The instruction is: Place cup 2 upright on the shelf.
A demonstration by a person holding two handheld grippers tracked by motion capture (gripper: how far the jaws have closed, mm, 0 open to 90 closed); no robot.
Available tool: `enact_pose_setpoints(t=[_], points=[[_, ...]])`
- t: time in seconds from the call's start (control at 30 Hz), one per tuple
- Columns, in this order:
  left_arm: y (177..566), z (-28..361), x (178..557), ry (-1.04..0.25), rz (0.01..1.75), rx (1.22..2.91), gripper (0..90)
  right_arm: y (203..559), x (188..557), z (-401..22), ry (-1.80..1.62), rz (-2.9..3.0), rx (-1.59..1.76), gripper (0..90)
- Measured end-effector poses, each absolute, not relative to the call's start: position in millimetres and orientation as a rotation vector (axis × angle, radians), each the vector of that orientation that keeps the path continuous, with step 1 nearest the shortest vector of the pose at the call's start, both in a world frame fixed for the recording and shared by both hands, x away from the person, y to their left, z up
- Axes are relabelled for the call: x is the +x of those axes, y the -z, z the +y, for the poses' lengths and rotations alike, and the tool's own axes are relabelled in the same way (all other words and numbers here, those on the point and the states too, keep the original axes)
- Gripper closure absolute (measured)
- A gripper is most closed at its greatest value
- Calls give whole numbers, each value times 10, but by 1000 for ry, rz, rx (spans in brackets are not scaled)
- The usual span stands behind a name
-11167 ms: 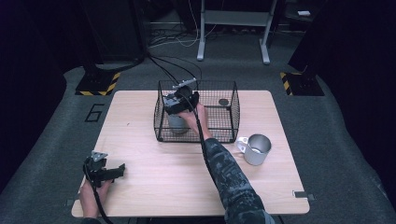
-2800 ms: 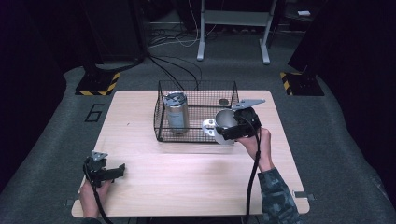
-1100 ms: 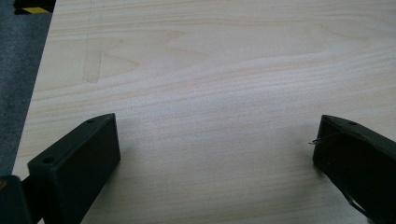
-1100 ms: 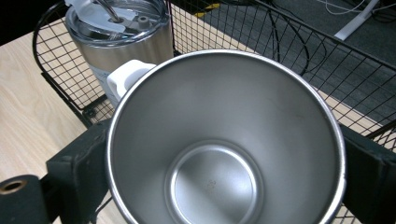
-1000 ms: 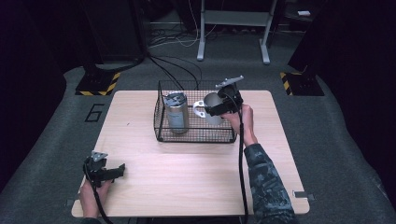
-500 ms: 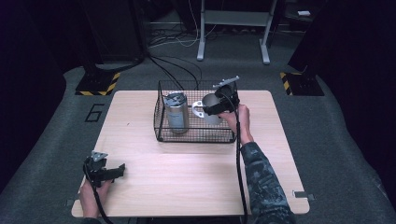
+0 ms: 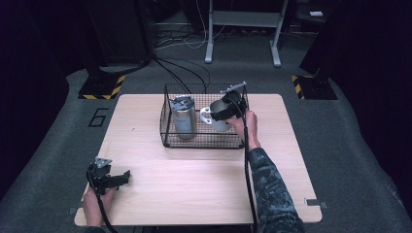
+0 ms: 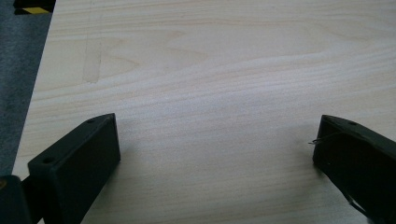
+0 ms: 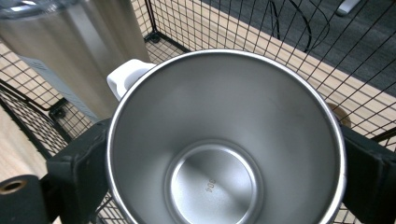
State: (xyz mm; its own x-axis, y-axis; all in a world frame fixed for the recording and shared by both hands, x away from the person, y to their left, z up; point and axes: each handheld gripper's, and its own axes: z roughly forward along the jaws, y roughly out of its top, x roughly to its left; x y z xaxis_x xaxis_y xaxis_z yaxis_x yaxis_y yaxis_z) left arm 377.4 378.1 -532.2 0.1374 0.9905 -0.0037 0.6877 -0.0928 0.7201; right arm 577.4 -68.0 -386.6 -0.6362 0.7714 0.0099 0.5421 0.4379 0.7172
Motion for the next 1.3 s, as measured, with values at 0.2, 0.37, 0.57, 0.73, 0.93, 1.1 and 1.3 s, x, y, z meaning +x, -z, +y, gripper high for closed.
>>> enact_pose_setpoints(t=[0.2, 0.37, 0.57, 0.73, 0.93, 1.1, 1.3], points=[[5322, 3780, 3773, -679, 1610, 1844, 6, 3967, 5807, -676, -1000, 2384, 1160, 60], [5322, 3780, 3774, -680, 1609, 1843, 6, 4039, 5814, -678, -986, 2390, 1178, 60], [5322, 3780, 3773, -679, 1610, 1844, 6, 4111, 5826, -682, -973, 2399, 1201, 59], [5322, 3780, 3774, -680, 1609, 1844, 6, 4162, 5829, -682, -968, 2402, 1216, 59], [5322, 3780, 3773, -679, 1610, 1844, 6, 4223, 5848, -681, -966, 2400, 1238, 59], [5322, 3781, 3774, -681, 1609, 1844, 6, 4251, 5860, -679, -967, 2401, 1252, 59], [5322, 3780, 3773, -678, 1610, 1844, 6, 4278, 5874, -662, -968, 2406, 1272, 59]])
